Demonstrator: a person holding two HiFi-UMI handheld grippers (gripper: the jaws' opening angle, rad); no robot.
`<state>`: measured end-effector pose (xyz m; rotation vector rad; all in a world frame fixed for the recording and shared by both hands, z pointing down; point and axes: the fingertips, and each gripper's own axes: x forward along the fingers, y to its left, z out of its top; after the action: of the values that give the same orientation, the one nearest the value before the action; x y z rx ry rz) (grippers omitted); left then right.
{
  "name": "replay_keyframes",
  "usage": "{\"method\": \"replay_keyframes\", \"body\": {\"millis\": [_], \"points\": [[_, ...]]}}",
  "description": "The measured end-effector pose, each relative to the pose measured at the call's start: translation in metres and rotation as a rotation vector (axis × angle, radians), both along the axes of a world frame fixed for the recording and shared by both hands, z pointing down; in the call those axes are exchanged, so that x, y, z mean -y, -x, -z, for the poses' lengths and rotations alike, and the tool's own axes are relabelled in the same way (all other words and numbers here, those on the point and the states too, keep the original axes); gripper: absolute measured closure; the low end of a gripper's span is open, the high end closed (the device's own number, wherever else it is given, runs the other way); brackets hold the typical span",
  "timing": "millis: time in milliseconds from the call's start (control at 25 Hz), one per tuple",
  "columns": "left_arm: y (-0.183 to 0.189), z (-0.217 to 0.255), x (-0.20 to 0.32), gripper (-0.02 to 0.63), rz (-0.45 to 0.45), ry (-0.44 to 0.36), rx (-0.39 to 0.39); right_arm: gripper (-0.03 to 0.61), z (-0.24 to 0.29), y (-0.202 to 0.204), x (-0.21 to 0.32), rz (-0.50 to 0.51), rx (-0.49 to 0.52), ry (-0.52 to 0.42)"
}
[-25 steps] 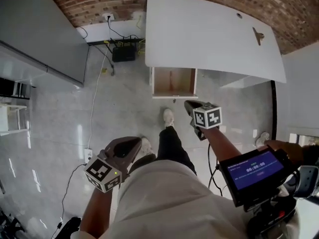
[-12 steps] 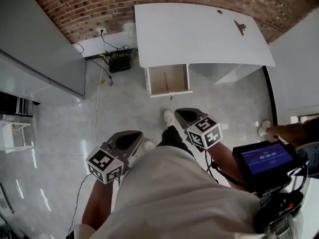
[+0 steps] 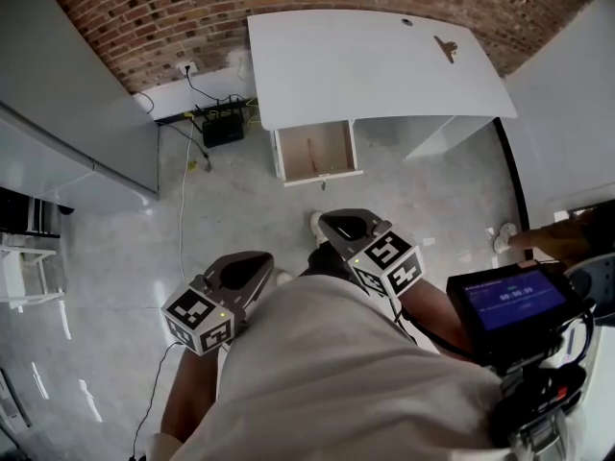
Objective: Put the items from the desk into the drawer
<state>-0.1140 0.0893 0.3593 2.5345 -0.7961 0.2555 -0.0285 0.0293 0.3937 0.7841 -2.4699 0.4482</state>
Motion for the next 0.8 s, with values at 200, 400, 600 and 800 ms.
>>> {"method": "replay_keyframes", "body": {"millis": [200, 400, 600, 800], "points": [[0.003, 0.004, 0.001, 0.606, 0.000, 0.002, -0.008, 0.577, 0.008, 0.009, -0.005, 0.028, -0.009, -0.014], [0.007, 0.003, -0.001, 0.606, 0.009, 0.007, -0.008, 0.577, 0.010, 0.013, -0.008, 0.045, -0.016, -0.019], [0.008, 0.006, -0.001, 0.606, 0.015, 0.009, -0.006, 0.577, 0.014, 0.018, -0.010, 0.065, -0.023, -0.035], [0.007, 0.004, -0.001, 0.606, 0.014, 0.008, -0.008, 0.577, 0.015, 0.020, -0.013, 0.080, -0.023, -0.035]]}}
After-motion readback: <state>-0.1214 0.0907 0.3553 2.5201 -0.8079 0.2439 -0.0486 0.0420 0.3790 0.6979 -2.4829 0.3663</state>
